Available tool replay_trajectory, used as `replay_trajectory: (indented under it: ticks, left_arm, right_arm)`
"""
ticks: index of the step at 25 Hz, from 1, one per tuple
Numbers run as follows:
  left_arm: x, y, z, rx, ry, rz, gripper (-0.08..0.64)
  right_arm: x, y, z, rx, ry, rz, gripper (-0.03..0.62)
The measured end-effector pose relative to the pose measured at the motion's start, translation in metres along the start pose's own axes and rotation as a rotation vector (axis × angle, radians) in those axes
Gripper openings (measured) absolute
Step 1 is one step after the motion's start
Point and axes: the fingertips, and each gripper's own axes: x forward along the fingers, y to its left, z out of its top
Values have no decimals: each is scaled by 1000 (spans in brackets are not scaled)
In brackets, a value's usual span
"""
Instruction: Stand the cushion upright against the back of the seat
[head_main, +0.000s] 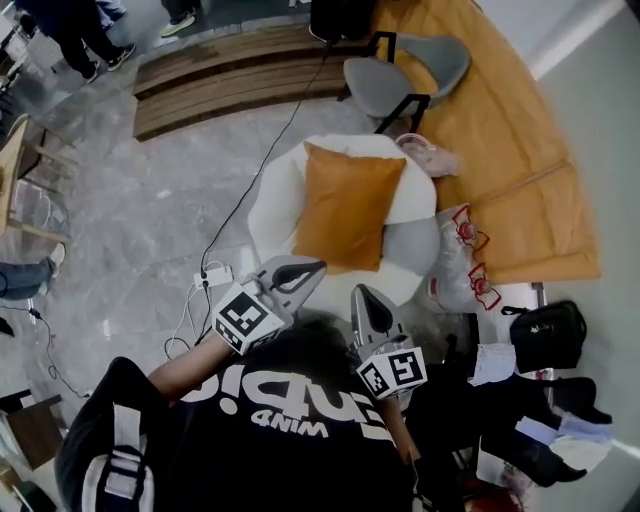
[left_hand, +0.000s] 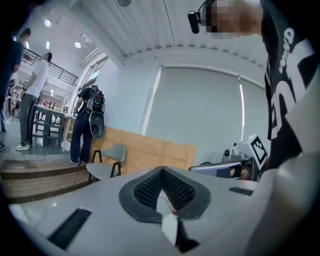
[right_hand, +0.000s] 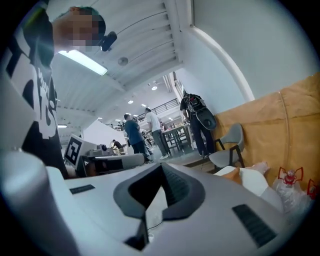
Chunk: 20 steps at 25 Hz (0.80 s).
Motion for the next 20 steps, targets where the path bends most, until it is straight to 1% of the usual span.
replay_trajectory:
  ticks: [3, 7, 14, 20]
  left_arm:
    - [-4, -2, 3, 13, -5, 1, 8]
    - [-6, -2, 8, 40, -6, 5, 6]
    - [-7, -5, 9, 76, 5, 0, 8]
    - [-2, -3, 10, 77, 5, -4, 8]
  right_arm:
    - [-1, 12, 2, -45, 1, 27, 20]
    - [-3, 17, 6, -35, -13, 44, 20]
    - [-4, 11, 12, -44, -30, 26, 20]
    - [1, 3, 16, -53, -33, 23, 20]
